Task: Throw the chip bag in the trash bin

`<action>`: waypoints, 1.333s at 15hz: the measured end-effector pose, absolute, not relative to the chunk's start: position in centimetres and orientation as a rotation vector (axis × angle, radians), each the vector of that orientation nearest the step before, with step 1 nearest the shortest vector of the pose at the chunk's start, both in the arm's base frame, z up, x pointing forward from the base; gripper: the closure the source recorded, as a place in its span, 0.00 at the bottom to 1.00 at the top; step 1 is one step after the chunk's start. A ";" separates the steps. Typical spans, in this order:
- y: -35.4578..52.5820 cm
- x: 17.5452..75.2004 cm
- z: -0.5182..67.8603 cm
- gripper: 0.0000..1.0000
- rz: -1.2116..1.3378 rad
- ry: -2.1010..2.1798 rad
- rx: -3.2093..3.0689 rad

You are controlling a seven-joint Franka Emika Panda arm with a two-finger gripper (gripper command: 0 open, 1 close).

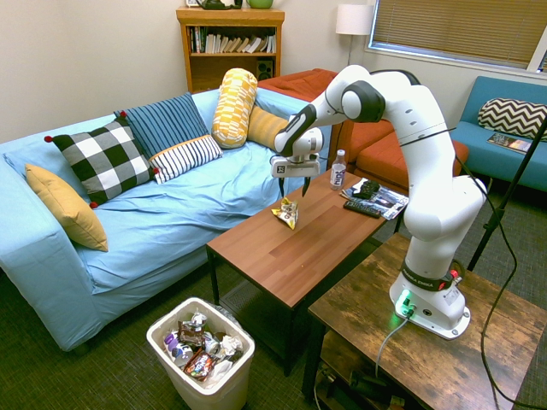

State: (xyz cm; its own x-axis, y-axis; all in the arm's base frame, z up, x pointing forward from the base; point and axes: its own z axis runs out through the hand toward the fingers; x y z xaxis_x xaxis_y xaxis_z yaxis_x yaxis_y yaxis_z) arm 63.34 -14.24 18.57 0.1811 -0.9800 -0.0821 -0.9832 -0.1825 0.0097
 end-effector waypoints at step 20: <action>-15.8 63.2 12.3 1.00 0.270 2.021 -2.347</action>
